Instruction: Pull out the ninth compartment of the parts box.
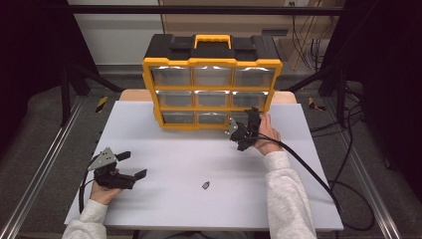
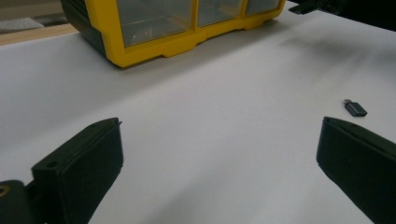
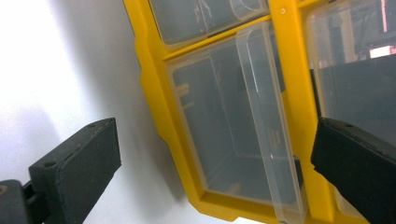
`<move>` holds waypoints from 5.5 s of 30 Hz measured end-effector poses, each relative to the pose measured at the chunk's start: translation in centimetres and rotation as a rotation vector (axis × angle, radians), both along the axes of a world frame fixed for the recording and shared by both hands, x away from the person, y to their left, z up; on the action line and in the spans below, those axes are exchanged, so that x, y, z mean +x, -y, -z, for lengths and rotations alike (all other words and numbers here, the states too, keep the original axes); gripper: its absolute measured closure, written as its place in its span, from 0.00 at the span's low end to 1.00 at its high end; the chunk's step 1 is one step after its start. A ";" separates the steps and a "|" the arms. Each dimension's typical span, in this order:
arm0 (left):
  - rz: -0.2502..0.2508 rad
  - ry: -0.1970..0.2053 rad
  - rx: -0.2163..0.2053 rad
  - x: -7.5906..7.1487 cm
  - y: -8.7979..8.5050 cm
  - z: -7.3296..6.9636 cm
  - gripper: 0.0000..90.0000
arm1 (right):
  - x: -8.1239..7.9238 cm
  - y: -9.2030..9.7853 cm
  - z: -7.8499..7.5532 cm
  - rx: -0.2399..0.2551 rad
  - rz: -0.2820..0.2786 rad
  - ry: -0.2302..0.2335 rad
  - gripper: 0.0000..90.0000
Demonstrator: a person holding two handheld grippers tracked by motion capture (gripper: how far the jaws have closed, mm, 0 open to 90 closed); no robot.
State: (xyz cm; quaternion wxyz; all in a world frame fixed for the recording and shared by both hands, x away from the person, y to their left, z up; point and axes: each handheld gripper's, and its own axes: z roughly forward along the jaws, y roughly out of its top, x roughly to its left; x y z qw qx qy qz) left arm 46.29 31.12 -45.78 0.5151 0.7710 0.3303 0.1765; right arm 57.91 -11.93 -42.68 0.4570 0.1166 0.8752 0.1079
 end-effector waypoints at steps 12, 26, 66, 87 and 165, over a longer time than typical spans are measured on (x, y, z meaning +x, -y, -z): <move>0.001 0.000 0.001 0.0 0.0 0.0 0.00 | 0.2 -0.1 0.6 -0.029 0.011 0.014 0.03; 0.000 0.000 0.003 0.0 0.0 0.0 0.00 | 0.7 -0.2 1.5 -0.090 0.016 0.047 0.07; -0.002 0.001 0.007 0.0 0.0 0.0 0.00 | 0.5 -0.3 2.4 -0.233 -0.012 0.245 0.44; 0.000 -0.001 0.007 0.0 0.0 0.1 0.00 | 0.3 -0.3 2.7 -0.275 -0.002 0.333 0.70; 0.004 -0.002 0.015 0.1 0.1 0.1 0.01 | -2.5 0.3 2.3 -0.299 -0.068 0.363 0.85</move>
